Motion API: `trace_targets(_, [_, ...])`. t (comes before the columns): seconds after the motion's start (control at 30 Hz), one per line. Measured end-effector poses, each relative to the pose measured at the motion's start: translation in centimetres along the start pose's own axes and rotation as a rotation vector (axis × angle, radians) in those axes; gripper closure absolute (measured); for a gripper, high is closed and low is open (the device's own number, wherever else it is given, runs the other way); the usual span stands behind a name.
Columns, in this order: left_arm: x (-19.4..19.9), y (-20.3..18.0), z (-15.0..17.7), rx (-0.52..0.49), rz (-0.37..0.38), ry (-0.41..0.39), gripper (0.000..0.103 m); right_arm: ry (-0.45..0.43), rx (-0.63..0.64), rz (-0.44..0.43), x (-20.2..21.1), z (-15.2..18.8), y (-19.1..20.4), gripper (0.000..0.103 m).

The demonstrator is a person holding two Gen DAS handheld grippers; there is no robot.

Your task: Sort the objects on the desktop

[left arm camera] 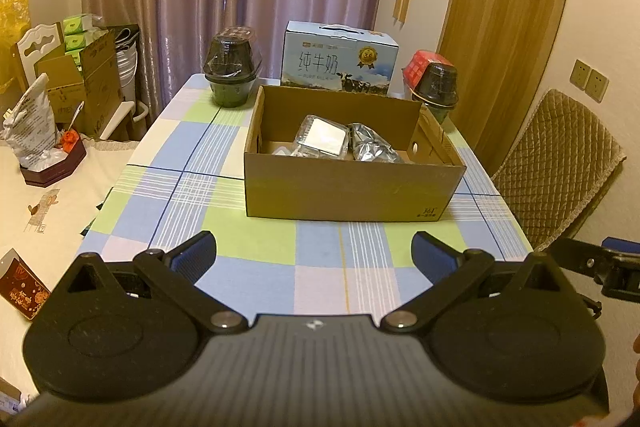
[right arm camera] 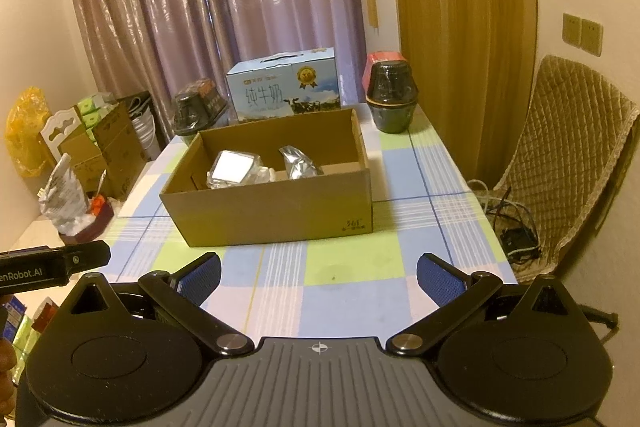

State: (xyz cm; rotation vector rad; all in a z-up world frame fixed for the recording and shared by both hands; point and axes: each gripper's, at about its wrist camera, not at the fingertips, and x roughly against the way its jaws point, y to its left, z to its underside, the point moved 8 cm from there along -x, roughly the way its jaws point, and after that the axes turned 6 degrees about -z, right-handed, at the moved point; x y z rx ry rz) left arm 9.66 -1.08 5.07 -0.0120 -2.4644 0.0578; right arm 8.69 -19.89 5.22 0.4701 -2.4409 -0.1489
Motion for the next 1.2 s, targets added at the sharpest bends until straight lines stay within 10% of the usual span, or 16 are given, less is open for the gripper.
trace_targets(1.2, [0.09,0.08,0.45,0.001,0.006,-0.023,0.001,-0.003,0.008,0.002,-0.02,-0.07,0.39,0.002])
